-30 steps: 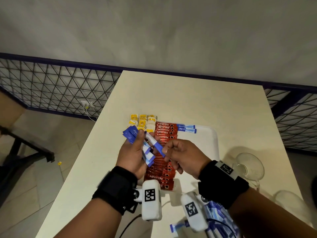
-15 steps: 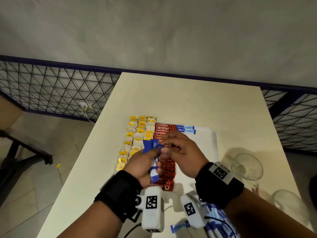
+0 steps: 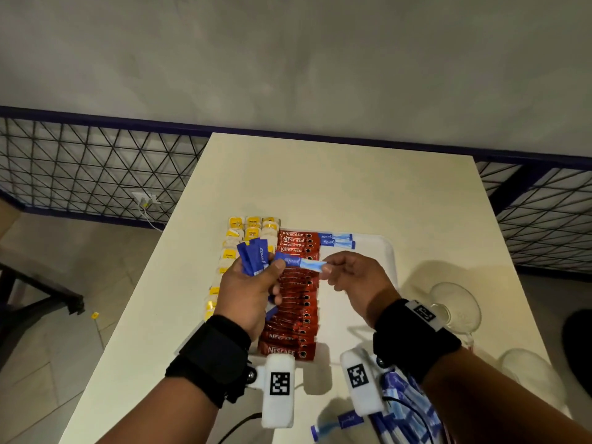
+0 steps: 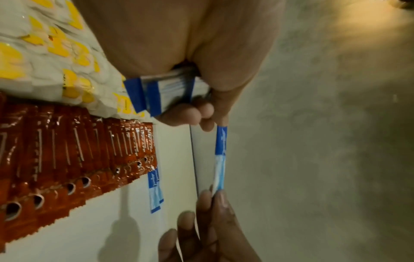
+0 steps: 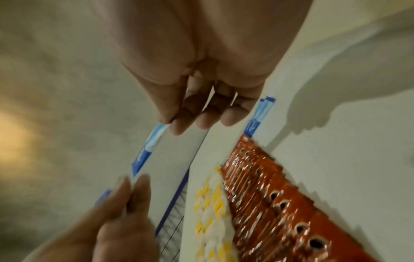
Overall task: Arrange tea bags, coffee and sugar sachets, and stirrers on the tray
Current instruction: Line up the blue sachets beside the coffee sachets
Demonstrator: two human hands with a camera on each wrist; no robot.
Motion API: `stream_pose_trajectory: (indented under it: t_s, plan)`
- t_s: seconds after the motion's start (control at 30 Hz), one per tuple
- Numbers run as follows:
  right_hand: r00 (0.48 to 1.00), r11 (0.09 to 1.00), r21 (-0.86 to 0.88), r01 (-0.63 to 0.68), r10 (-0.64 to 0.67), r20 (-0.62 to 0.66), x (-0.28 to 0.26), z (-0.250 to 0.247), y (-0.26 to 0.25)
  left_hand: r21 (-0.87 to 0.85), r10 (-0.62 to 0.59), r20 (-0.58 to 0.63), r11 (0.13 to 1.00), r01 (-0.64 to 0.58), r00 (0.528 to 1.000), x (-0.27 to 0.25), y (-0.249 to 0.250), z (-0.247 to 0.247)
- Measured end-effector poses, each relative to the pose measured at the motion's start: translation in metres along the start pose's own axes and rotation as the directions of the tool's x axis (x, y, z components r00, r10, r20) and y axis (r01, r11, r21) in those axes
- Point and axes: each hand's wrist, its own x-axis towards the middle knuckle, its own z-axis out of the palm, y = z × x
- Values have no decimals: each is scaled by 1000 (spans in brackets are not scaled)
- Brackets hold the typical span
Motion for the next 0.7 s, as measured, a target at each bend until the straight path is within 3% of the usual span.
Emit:
stream_pose_trajectory:
  t_s: [0.13,0.27,0.4,0.7]
  plan:
    - [975,986,136,-100,124,-187,33,-26,19,57,-15,-65,998,18,998,8,-8,-9]
    - [930,954,-187,-235,165,-329,71,-55,52,153,-21,-105,988,37,994,14,-16,-33]
    - [931,836,-447,-318,186,-314,91,-62,68,210,-13,-108,977,35,994,18,-17,-49]
    - [922,792,-514,-328,151,-355,105,-53,68,241,-23,-125,969,52,992,24,-22,-56]
